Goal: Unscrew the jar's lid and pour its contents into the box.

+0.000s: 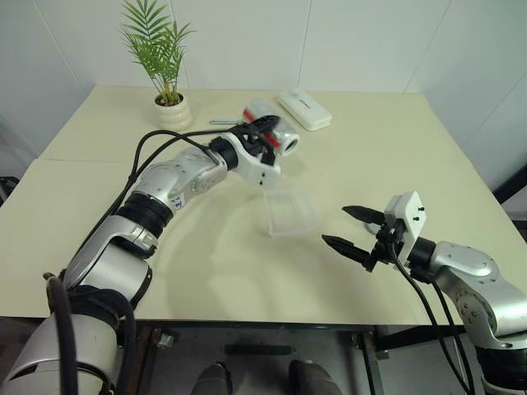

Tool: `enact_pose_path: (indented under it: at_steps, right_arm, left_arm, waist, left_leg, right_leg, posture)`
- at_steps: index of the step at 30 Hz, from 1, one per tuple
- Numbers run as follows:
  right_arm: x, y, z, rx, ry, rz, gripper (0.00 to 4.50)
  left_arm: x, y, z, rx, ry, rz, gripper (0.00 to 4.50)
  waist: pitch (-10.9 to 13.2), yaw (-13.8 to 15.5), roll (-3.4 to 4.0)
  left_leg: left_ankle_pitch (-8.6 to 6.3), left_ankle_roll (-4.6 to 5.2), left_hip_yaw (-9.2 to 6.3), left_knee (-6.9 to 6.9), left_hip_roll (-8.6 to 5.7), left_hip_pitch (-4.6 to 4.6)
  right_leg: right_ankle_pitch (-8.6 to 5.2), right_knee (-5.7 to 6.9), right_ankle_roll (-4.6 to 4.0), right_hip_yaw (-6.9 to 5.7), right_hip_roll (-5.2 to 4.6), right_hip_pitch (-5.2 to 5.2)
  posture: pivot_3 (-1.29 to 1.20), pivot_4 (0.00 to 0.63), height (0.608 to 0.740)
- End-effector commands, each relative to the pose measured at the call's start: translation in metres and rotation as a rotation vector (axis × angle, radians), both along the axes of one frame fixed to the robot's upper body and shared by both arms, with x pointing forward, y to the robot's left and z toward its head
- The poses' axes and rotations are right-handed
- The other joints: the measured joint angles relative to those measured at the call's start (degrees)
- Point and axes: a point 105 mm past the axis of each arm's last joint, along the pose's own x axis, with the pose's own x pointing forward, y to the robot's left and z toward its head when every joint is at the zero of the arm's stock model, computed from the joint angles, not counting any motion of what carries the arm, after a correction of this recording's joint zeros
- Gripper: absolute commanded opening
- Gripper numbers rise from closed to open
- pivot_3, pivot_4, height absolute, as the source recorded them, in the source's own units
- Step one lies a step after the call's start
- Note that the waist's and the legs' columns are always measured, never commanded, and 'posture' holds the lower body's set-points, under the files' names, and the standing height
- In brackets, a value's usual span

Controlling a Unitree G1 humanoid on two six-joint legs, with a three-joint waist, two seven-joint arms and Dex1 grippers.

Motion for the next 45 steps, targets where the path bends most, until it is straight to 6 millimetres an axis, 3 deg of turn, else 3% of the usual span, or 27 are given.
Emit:
enact_pose_path:
  at_steps: [1,6,12,19,24,27,29,31,34,37,40,43,45]
  right_arm:
    - [-0.003,0.002,0.014,0.038,-0.052,-0.001,4.48]
    - [-0.003,0.005,0.014,0.067,-0.052,-0.011,4.48]
    - [-0.003,0.009,0.015,0.108,-0.051,-0.017,4.48]
    - [-0.002,0.009,0.014,0.110,-0.045,-0.017,4.48]
    - [-0.003,0.011,0.012,0.097,-0.031,0.011,4.48]
    - [-0.003,0.011,0.009,0.076,-0.023,0.026,4.48]
    - [-0.003,0.011,0.007,0.059,-0.024,0.033,4.48]
    - [-0.002,0.012,0.007,0.056,-0.025,0.037,4.48]
    - [0.000,0.013,0.008,0.054,-0.031,0.043,4.48]
    - [0.004,0.016,0.006,-0.037,-0.062,0.095,4.48]
    - [0.006,0.020,0.008,-0.099,-0.097,0.166,4.48]
    - [0.004,0.025,0.012,-0.110,-0.127,0.228,4.48]
    - [0.005,0.029,0.019,-0.091,-0.149,0.247,4.48]
  left_arm:
    - [-0.006,-0.013,-0.005,0.141,-0.234,-0.083,1.86]
    - [-0.007,-0.019,-0.008,0.192,-0.404,-0.125,1.86]
    - [0.000,-0.021,-0.020,0.248,-0.365,-0.089,1.86]
    - [-0.003,-0.007,0.002,0.094,-0.240,-0.069,1.86]
    - [0.002,0.031,0.034,-0.227,0.030,0.009,1.86]
    - [0.007,0.059,0.035,-0.498,0.324,0.046,1.86]
    - [0.015,0.082,0.021,-0.738,0.606,0.096,1.86]
    - [0.017,0.097,0.010,-0.880,0.770,0.116,1.86]
    - [0.017,0.115,0.000,-1.028,0.893,0.139,1.86]
    - [0.018,0.159,-0.017,-1.545,1.121,0.063,1.86]
    - [0.013,0.193,-0.026,-1.849,1.176,0.003,1.86]
    - [0.006,0.220,-0.028,-2.022,1.128,-0.046,1.86]
    - [-0.002,0.232,-0.031,-2.194,1.193,-0.200,1.86]
  waist:
    - [0.0,-0.1,0.00]
    - [0.0,-0.1,0.00]
    - [0.0,0.1,0.00]
    - [0.0,0.1,0.00]
    - [0.0,-0.1,0.00]
    - [0.0,-0.2,0.01]
    - [0.0,-0.2,0.01]
    - [0.0,-0.2,0.01]
    - [0.0,-0.3,0.01]
    - [0.0,-0.5,0.01]
    - [0.0,-1.0,0.01]
    - [0.0,-1.3,0.00]
    - [0.0,-1.5,0.00]
  left_leg:
    - [0.00,0.00,0.01,-0.01,0.00,0.01]
    - [0.00,0.00,0.02,-0.02,0.01,-0.04]
    - [0.00,-0.01,0.04,-0.02,0.00,-0.05]
    - [-0.01,-0.03,0.05,-0.02,0.01,-0.05]
    - [0.00,-0.05,0.06,0.02,0.01,-0.02]
    - [0.02,-0.06,0.09,0.04,0.02,0.06]
    - [0.02,-0.06,0.10,0.07,0.02,0.10]
    - [0.03,-0.05,0.10,0.14,0.03,0.16]
    - [0.04,-0.03,0.08,0.25,0.03,0.16]
    - [0.04,-0.02,0.07,0.33,0.02,0.17]
    - [0.04,0.00,0.05,0.41,0.03,0.20]
    - [0.05,-0.01,0.00,0.42,0.03,0.21]
    - [0.05,-0.01,-0.01,0.47,0.02,0.20]
  right_leg:
    - [0.00,0.01,0.00,0.00,0.00,0.00]
    - [-0.03,0.11,0.00,0.00,0.01,-0.11]
    - [-0.04,0.10,0.01,0.00,0.01,-0.11]
    - [-0.04,0.12,0.01,0.00,0.00,-0.11]
    - [-0.04,0.23,0.00,0.00,-0.01,-0.11]
    - [-0.06,0.33,-0.03,0.01,-0.01,-0.10]
    - [-0.07,0.39,-0.06,0.01,-0.01,-0.06]
    - [-0.08,0.46,-0.07,0.01,-0.01,0.00]
    - [-0.08,0.55,-0.06,0.01,0.00,0.01]
    - [-0.06,0.61,-0.04,0.04,-0.01,0.04]
    - [-0.05,0.67,-0.02,0.05,0.00,0.07]
    - [-0.05,0.76,-0.02,0.04,0.00,0.07]
    - [-0.05,0.77,-0.02,0.04,-0.01,0.07]
  posture:
    - [0.00,0.150,0.740]
    - [0.00,0.150,0.740]
    - [0.00,0.150,0.740]
    - [0.00,0.150,0.740]
    - [0.00,0.150,0.740]
    - [0.00,0.150,0.740]
    - [0.00,0.150,0.740]
    - [0.00,0.150,0.740]
    - [0.00,0.150,0.740]
    - [0.00,0.150,0.740]
    - [0.00,0.150,0.740]
    - [0.00,0.150,0.740]
    - [0.00,0.150,0.740]
